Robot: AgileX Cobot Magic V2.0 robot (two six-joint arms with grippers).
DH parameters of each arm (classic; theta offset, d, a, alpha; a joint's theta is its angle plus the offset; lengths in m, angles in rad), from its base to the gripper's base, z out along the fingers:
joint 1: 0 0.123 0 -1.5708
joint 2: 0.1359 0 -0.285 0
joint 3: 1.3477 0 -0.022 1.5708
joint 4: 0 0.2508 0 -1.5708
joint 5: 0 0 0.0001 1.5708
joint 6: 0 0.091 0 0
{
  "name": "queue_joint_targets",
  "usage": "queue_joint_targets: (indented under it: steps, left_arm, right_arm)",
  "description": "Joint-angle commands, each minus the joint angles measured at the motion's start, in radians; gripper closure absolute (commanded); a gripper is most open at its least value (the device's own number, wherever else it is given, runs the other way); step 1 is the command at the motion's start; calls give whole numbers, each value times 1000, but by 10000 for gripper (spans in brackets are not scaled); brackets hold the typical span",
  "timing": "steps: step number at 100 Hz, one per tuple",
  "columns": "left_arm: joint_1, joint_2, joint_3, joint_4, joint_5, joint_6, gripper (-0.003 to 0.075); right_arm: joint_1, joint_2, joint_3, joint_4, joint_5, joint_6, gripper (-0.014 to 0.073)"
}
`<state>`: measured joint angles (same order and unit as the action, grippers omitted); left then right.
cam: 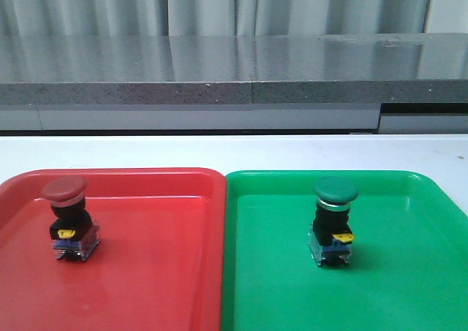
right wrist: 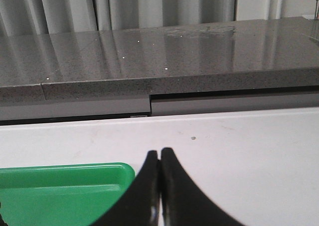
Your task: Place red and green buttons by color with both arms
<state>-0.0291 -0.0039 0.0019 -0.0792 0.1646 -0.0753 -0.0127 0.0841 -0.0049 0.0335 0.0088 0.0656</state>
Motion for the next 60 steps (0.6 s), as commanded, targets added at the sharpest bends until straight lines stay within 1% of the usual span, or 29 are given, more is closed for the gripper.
queue_joint_targets:
  steps: [1,13,60]
  left_arm:
    - [-1,-33,11,-1,-81,-1,741]
    - [-1,-33,11,-1,-81,-1,741]
    - [-1,-33,11,-1,-81,-1,741]
  right_arm:
    - [-7,-42,8,-11,-103,1,658]
    - [-7,-121,14,-12,-45,0,658]
    - [-10,-117,14,-16,-46,0,658]
